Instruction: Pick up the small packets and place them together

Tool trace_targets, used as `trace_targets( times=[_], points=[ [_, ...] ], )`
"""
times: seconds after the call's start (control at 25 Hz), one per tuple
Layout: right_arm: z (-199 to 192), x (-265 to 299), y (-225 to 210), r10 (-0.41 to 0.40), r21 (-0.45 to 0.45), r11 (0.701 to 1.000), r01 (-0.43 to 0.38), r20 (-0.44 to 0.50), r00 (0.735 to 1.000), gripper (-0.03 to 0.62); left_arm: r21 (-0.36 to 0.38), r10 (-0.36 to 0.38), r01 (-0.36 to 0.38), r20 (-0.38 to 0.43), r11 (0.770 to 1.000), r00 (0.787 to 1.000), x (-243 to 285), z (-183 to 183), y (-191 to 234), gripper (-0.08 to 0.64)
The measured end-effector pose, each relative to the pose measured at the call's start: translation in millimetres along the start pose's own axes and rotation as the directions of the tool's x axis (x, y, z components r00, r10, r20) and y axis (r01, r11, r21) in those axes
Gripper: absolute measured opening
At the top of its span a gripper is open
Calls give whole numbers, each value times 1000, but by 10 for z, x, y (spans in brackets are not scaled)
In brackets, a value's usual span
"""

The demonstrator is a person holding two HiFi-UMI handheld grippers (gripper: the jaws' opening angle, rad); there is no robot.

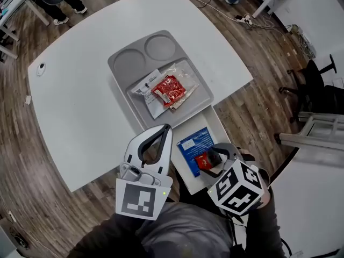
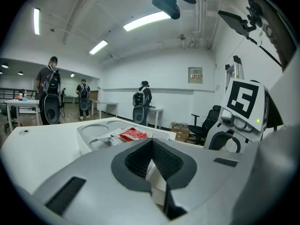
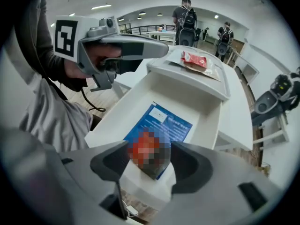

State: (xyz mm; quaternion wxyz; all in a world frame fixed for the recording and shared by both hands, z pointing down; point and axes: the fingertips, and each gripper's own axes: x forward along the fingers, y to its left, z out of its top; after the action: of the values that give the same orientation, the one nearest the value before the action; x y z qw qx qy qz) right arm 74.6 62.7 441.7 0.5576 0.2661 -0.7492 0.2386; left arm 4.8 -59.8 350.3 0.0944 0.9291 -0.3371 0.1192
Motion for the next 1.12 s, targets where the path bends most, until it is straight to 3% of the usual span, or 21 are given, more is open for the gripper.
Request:
trace_targets(
  times=[0.36, 0.6, 0.64, 0.68, 1.12],
  points=[
    [9, 168, 21, 32, 15, 999, -32, -39, 999, 272, -7, 16, -16, 0, 1000, 1000, -9, -21, 53, 0],
    [10, 169, 15, -21, -46, 999, 18, -60, 998, 190, -19, 17, -17, -2, 1000, 1000, -7, -70, 46, 0],
    [20, 157, -7, -45, -51, 998, 43, -55, 997, 88, -20, 16, -16, 0, 1000, 1000, -9, -65, 40, 0],
    [31, 147, -24, -62, -49, 997, 60, -46, 997, 63, -21, 15, -15, 1, 1000, 1000, -12, -59, 34, 0],
    [359, -288, -41, -105, 12, 995, 104, 113, 988, 23, 16, -4, 4, 30, 1000, 1000, -101, 55, 21, 0]
  ],
)
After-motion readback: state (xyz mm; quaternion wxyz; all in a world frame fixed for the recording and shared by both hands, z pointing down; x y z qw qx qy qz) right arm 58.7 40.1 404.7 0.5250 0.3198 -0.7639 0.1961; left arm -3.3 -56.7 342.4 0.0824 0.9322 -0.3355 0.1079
